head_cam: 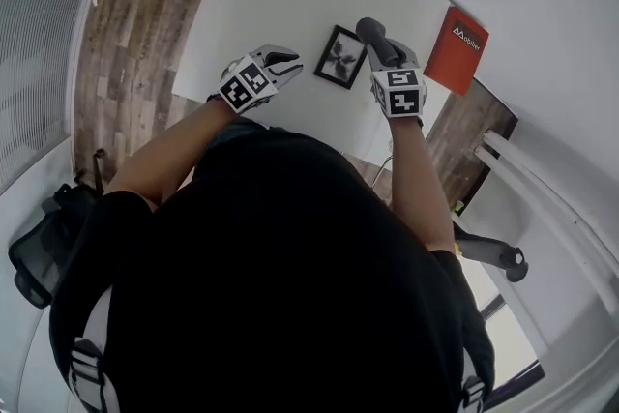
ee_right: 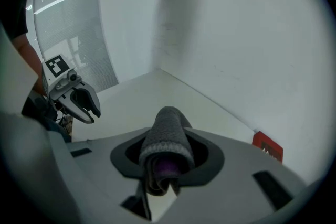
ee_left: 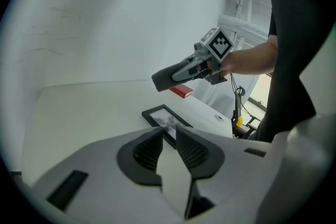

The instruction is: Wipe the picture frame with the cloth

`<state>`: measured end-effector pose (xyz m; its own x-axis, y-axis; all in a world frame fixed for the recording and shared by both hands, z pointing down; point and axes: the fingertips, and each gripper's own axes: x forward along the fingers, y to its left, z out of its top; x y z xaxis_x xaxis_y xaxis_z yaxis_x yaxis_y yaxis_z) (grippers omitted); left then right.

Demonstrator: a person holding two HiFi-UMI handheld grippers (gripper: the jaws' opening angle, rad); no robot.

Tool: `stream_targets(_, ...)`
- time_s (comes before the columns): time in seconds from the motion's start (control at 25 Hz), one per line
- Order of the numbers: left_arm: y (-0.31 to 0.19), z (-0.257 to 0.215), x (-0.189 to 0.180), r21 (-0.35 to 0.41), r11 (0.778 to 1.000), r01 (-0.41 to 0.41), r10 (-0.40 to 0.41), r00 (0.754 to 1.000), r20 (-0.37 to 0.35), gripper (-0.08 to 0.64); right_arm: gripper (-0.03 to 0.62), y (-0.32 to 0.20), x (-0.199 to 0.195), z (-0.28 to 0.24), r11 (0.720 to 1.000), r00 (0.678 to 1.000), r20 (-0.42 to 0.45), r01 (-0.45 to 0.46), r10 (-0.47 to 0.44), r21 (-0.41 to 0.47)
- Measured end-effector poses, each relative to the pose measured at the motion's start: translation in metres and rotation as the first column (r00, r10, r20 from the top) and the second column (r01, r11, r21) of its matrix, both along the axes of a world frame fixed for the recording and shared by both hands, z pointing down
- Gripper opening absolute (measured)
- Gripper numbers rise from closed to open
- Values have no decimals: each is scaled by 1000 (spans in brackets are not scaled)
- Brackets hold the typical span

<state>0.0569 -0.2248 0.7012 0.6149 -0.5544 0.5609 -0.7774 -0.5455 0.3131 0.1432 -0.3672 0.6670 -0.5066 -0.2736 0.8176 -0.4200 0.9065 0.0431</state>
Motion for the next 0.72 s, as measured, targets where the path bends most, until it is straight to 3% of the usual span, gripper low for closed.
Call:
stream_targets(0.2, 10, 25, 15, -30, 1000, -2, 3, 1000, 26, 101, 109, 6, -11, 19, 995, 993, -80, 94, -92, 26)
stream_targets(0.4, 13, 46, 23, -17, 999, -48, 50, 991, 122, 106, 109, 12, -15, 41, 983, 971, -171, 175, -164, 50)
stream_targets(0.72, 19, 60, 48, -36, 993, -117, 120, 983, 139, 135, 109, 11, -15, 59, 975, 951, -250, 209, -184, 80)
